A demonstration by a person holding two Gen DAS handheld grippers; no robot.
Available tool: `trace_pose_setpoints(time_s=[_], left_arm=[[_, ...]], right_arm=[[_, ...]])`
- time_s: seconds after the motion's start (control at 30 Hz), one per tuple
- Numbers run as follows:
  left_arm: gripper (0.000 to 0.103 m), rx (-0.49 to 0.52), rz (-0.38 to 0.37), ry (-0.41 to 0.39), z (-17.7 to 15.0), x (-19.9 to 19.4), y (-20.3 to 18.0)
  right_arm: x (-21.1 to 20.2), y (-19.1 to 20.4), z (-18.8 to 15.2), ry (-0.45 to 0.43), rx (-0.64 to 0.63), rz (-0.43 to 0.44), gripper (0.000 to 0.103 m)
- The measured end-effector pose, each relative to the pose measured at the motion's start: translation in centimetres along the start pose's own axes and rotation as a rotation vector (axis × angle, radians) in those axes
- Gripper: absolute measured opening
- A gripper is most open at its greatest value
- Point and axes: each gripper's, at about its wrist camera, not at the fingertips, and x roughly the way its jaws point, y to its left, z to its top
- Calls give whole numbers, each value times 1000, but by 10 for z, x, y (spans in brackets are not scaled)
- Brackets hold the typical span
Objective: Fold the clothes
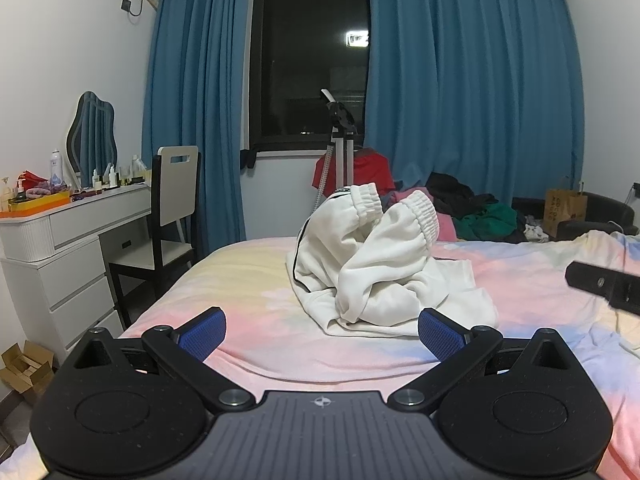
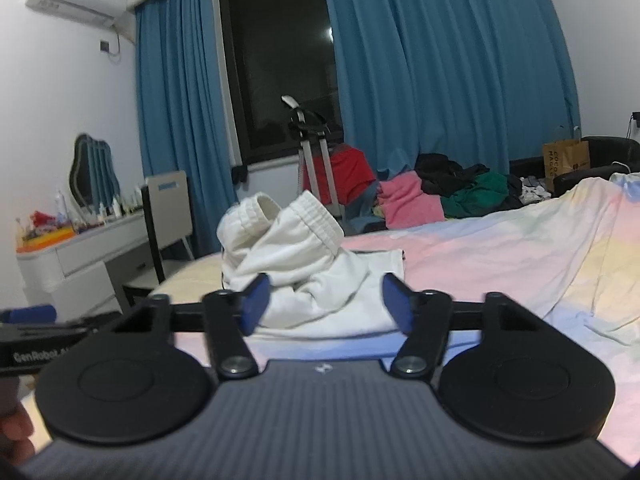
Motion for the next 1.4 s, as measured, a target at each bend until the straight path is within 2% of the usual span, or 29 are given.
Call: trace_pose_setpoints(time_s=[0.2, 0.33, 0.47, 0.53, 0.67, 0.83, 1.03, 1.13, 1.23, 1.27, 1.33, 1.4], left_arm=[[103, -5, -7, 10, -4, 3, 0], [103, 1, -21, 25, -8, 12, -3], [103, 17, -38, 49, -10, 33, -11], [103, 41, -76, 62, -6, 51, -21], [103, 161, -121, 39, 9, 91, -55], [101, 267, -159, -17, 39, 171, -103], [101, 437, -87, -97, 81, 274, -160], [101, 483, -44, -55, 93, 323, -178], [92, 493, -67, 50, 96, 356, -185], [89, 503, -80, 63, 95, 360, -187], [76, 528, -106, 80, 93, 363, -190], [56, 516, -112, 85, 91, 355, -187]], right_arm=[[-9, -2, 3, -83, -1, -31, 55], [-13, -4, 8, -102, 9, -40, 55], [-10, -14, 14, -65, 68, -57, 35], [-6, -20, 15, -31, 86, -66, 26], [4, -33, 11, 11, 120, -112, 19], [20, -56, 3, 53, 190, -151, 19], [67, -82, -13, 126, 233, -191, 19], [89, -87, -22, 157, 250, -192, 19], [106, -92, -31, 182, 270, -183, 19], [109, -93, -34, 189, 276, -182, 19], [113, -97, -39, 199, 295, -176, 19], [117, -98, -41, 213, 320, -170, 19]])
